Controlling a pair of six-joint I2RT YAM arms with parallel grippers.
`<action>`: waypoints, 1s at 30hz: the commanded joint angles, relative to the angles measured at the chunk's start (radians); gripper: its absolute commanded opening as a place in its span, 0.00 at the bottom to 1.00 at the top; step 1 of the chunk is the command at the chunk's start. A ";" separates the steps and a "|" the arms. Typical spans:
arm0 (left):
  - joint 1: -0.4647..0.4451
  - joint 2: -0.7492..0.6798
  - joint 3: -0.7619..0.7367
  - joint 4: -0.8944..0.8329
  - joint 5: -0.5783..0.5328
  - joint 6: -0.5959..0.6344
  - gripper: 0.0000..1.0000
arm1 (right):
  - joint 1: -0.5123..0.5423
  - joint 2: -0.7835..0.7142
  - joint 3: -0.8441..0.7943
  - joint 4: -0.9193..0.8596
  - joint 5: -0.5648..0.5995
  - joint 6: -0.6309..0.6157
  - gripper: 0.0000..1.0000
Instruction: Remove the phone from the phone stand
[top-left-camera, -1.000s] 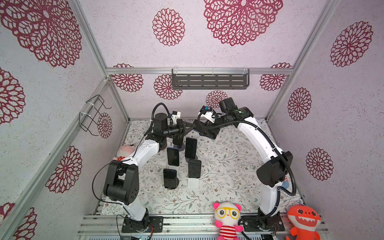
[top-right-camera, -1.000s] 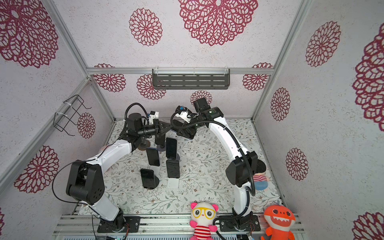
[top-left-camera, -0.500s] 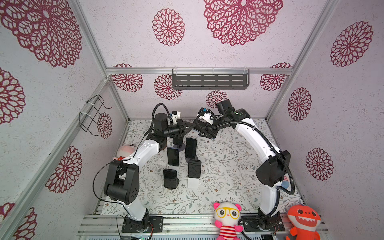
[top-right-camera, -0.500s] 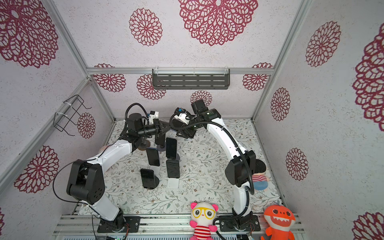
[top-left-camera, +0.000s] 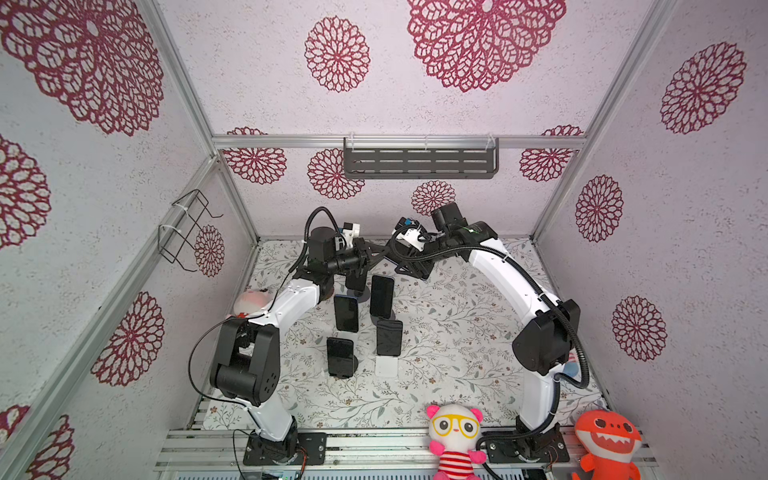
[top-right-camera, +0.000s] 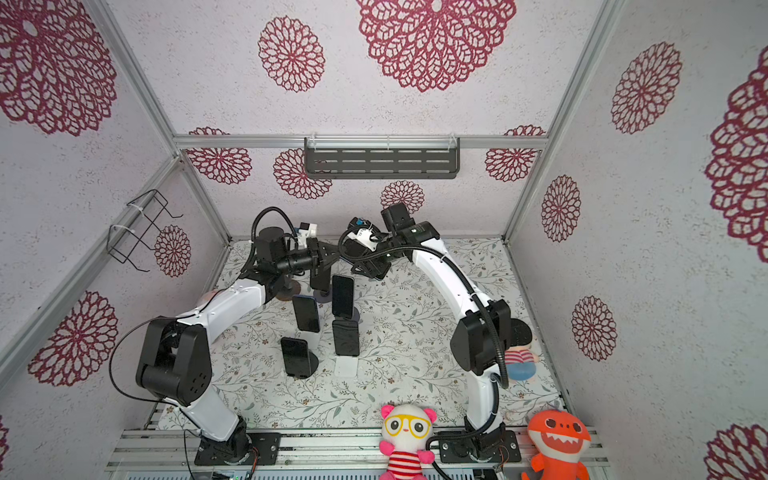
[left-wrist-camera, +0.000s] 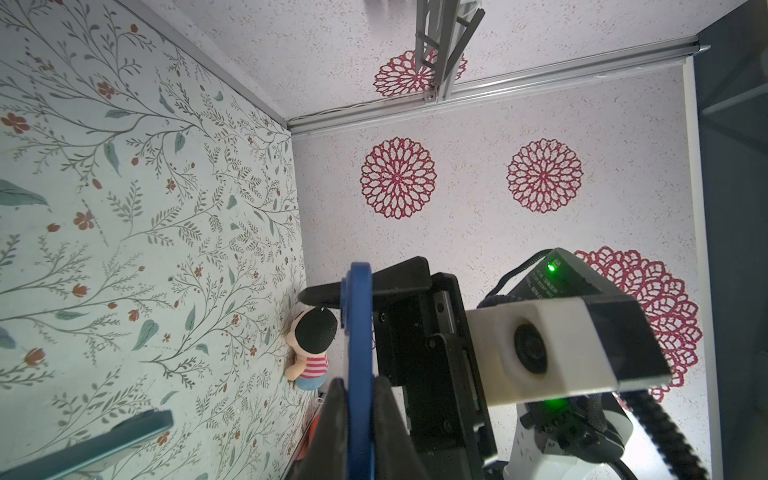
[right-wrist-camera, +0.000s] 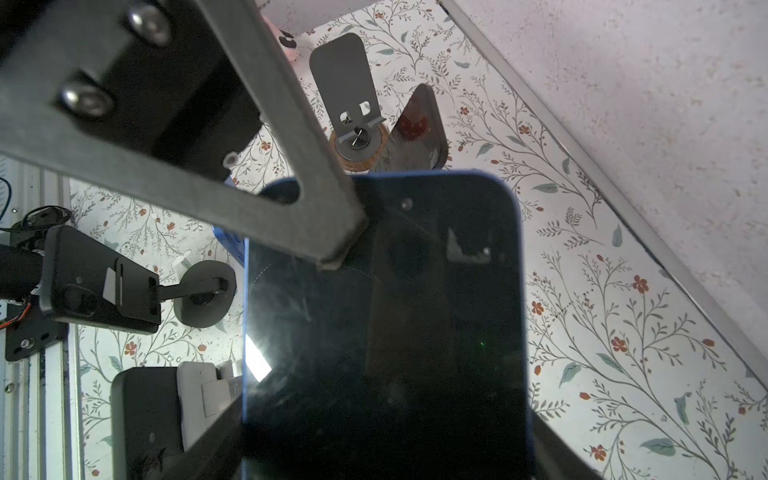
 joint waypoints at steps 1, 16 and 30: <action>-0.016 -0.004 -0.002 0.081 0.057 -0.033 0.12 | -0.011 -0.049 -0.004 0.093 0.047 0.062 0.52; 0.010 -0.044 0.003 0.005 0.011 0.048 0.47 | -0.031 -0.134 -0.109 0.208 0.117 0.164 0.38; 0.214 -0.138 0.230 -0.756 -0.162 0.633 0.54 | -0.073 -0.289 -0.447 0.509 0.470 0.659 0.32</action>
